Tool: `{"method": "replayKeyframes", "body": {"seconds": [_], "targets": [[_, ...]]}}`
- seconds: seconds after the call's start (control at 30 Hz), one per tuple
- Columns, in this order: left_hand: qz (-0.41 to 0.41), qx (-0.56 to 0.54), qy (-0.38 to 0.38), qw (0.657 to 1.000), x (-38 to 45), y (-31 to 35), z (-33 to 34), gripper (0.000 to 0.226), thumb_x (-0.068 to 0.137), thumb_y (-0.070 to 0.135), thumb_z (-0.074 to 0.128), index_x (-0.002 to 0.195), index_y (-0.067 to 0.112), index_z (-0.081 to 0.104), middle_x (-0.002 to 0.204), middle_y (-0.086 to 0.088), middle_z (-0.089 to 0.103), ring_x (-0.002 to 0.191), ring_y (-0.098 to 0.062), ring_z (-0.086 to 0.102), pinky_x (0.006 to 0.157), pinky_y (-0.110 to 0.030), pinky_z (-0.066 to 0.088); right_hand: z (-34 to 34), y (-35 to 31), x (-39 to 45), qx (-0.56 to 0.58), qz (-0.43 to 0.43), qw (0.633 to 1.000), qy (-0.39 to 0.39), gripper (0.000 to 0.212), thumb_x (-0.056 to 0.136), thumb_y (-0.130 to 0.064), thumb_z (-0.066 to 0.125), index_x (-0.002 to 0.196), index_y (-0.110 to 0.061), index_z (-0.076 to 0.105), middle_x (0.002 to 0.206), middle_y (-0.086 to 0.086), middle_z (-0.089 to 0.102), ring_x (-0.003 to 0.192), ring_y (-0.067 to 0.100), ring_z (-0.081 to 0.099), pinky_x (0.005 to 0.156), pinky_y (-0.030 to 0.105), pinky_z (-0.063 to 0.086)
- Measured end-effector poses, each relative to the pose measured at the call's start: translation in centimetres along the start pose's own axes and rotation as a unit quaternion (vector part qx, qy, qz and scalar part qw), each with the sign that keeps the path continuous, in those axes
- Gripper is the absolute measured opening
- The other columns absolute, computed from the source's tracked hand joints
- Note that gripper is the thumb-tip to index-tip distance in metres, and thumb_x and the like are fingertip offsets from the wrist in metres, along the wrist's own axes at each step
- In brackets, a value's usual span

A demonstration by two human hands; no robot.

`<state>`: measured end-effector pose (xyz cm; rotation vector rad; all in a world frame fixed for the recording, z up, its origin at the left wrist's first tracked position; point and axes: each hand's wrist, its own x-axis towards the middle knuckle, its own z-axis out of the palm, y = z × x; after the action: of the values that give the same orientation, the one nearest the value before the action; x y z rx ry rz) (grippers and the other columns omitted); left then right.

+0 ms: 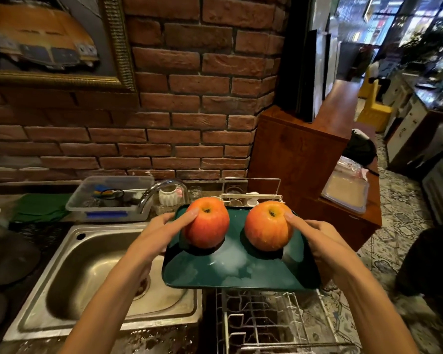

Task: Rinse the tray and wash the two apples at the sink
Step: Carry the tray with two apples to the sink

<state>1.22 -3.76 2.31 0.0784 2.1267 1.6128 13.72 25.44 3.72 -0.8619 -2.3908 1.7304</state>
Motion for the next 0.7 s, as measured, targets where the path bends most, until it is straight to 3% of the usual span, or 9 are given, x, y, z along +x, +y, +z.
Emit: {"method": "replayKeyframes", "body": {"seconds": [0.07,0.17,0.23,0.3,0.37,0.43,0.5,0.63,0.7], "targets": [[-0.001,0.0,0.014,1.0,-0.9,-0.5,-2.1,0.082,0.042,0.088,0.065,0.107,0.039,0.059,0.105,0.012,0.064,0.095,-0.009,0.06,0.068,-0.033,0.05,1.8,-1.0,-0.8,0.0,-0.006,1.0,-0.012,0.116,0.054,-0.083,0.063,0.145,-0.013,0.048,0.137,0.011,0.058,0.113,0.022,0.054,0.079,0.036,0.046],[-0.006,-0.002,0.036,0.999,-2.0,-1.5,-5.2,0.1,0.041,0.088,0.066,0.124,0.034,0.056,0.117,0.005,0.064,0.105,-0.016,0.061,0.081,-0.041,0.055,4.8,-1.8,-1.8,0.006,-0.009,1.0,-0.027,0.114,0.057,-0.08,0.063,0.147,-0.012,0.045,0.14,0.01,0.055,0.118,0.023,0.053,0.085,0.036,0.043],[-0.007,-0.004,0.041,0.999,-2.6,-2.2,-7.4,0.102,0.04,0.087,0.066,0.127,0.035,0.055,0.118,0.005,0.064,0.101,-0.012,0.06,0.074,-0.036,0.052,7.0,-2.4,-2.5,0.012,-0.009,0.999,-0.033,0.115,0.054,-0.079,0.065,0.145,-0.012,0.047,0.133,0.007,0.058,0.114,0.021,0.057,0.082,0.034,0.046],[-0.008,-0.012,0.044,0.999,-3.0,-3.0,-9.6,0.096,0.036,0.088,0.068,0.119,0.04,0.058,0.111,0.011,0.065,0.097,-0.008,0.061,0.069,-0.033,0.05,9.2,-2.7,-3.0,0.028,-0.001,0.998,-0.047,0.112,0.051,-0.079,0.067,0.141,-0.014,0.051,0.13,0.005,0.061,0.112,0.019,0.059,0.084,0.035,0.049],[-0.008,-0.019,0.044,0.999,-3.4,-3.9,-12.0,0.079,0.028,0.091,0.07,0.096,0.051,0.068,0.095,0.021,0.071,0.094,-0.006,0.063,0.068,-0.032,0.05,11.6,-2.9,-3.3,0.04,0.003,0.997,-0.067,0.106,0.051,-0.081,0.07,0.135,-0.019,0.056,0.13,0.003,0.062,0.11,0.016,0.059,0.085,0.038,0.051],[-0.015,-0.018,0.045,0.999,-3.5,-4.7,-14.2,0.059,0.024,0.093,0.069,0.077,0.065,0.067,0.081,0.03,0.073,0.093,-0.002,0.064,0.066,-0.03,0.047,14.0,-2.9,-3.4,0.034,0.005,0.997,-0.074,0.115,0.05,-0.085,0.07,0.14,-0.016,0.051,0.137,0.006,0.057,0.117,0.02,0.056,0.089,0.04,0.051],[-0.016,-0.017,0.04,0.999,-3.4,-5.5,-16.1,0.051,0.026,0.092,0.07,0.072,0.071,0.064,0.078,0.041,0.068,0.093,0.002,0.061,0.067,-0.028,0.045,16.2,-2.9,-3.4,0.031,0.006,0.996,-0.085,0.122,0.042,-0.088,0.069,0.138,-0.015,0.053,0.134,0.006,0.058,0.117,0.021,0.055,0.087,0.041,0.05],[-0.033,-0.022,0.037,0.999,-2.3,-7.5,-19.3,0.038,0.036,0.084,0.073,0.071,0.07,0.065,0.074,0.041,0.067,0.089,0.0,0.062,0.067,-0.027,0.046,20.4,-2.7,-2.8,0.058,0.035,0.993,-0.101,0.129,0.041,-0.082,0.076,0.144,-0.01,0.047,0.138,0.007,0.055,0.125,0.027,0.052,0.103,0.051,0.046],[-0.047,-0.038,0.032,0.998,-1.5,-8.7,-20.7,0.038,0.036,0.079,0.074,0.069,0.06,0.07,0.07,0.041,0.067,0.084,0.004,0.059,0.063,-0.025,0.044,22.3,-2.4,-2.2,0.07,0.052,0.991,-0.101,0.128,0.039,-0.077,0.077,0.143,-0.009,0.048,0.139,0.01,0.054,0.126,0.028,0.05,0.108,0.054,0.042]]}}
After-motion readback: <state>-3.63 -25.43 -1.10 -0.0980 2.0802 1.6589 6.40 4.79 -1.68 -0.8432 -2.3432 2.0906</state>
